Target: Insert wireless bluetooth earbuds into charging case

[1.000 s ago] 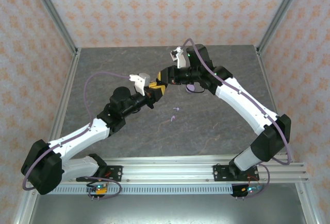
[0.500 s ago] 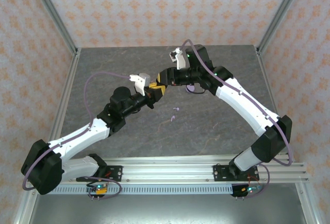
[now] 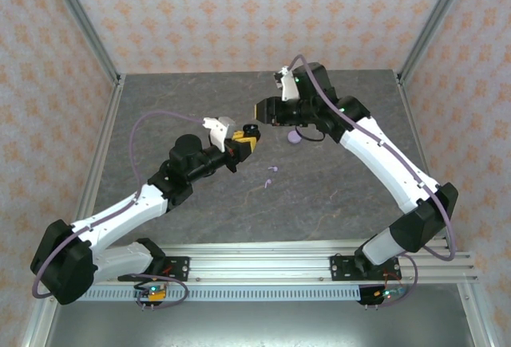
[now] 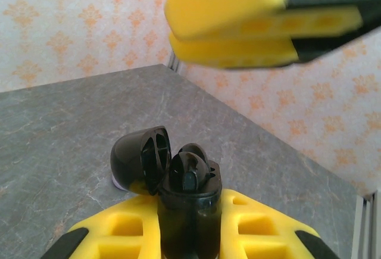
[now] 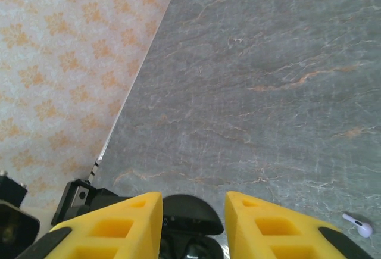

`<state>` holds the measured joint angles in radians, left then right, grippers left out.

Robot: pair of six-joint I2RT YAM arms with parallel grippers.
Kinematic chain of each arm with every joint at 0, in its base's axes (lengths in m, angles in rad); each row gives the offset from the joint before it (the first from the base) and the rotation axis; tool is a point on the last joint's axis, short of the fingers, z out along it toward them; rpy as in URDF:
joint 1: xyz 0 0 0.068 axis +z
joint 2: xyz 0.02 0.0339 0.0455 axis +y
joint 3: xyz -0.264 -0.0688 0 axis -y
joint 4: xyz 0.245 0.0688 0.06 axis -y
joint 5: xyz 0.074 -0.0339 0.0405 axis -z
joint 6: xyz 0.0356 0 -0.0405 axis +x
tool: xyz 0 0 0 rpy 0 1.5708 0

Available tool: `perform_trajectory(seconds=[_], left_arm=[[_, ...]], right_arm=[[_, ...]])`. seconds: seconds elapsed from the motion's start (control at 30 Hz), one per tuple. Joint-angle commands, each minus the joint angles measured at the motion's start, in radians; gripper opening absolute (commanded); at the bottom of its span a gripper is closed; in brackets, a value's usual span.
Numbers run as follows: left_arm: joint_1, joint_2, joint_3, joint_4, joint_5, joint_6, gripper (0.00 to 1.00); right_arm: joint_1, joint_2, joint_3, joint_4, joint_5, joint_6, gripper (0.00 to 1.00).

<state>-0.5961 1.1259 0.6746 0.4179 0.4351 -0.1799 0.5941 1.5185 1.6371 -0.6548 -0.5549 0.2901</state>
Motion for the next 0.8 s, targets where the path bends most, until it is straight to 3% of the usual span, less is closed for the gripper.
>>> perform_trajectory(seconds=[0.0,0.27,0.47,0.77], left_arm=[[-0.014,-0.037,0.019,-0.001,0.093,0.118,0.01],[-0.027,-0.026,0.084,-0.126,0.158,0.248,0.02],[-0.034,-0.009,0.101,-0.138,0.149,0.260,0.02],[-0.038,0.027,0.126,-0.149,0.105,0.251,0.01]], right_arm=[[-0.020,0.027,0.068,-0.101,-0.001,-0.012,0.31],[-0.031,0.103,0.136,-0.192,-0.092,-0.011,0.22],[-0.029,0.133,0.152,-0.221,-0.121,-0.021,0.16],[-0.018,0.149,0.156,-0.239,-0.153,-0.037,0.16]])
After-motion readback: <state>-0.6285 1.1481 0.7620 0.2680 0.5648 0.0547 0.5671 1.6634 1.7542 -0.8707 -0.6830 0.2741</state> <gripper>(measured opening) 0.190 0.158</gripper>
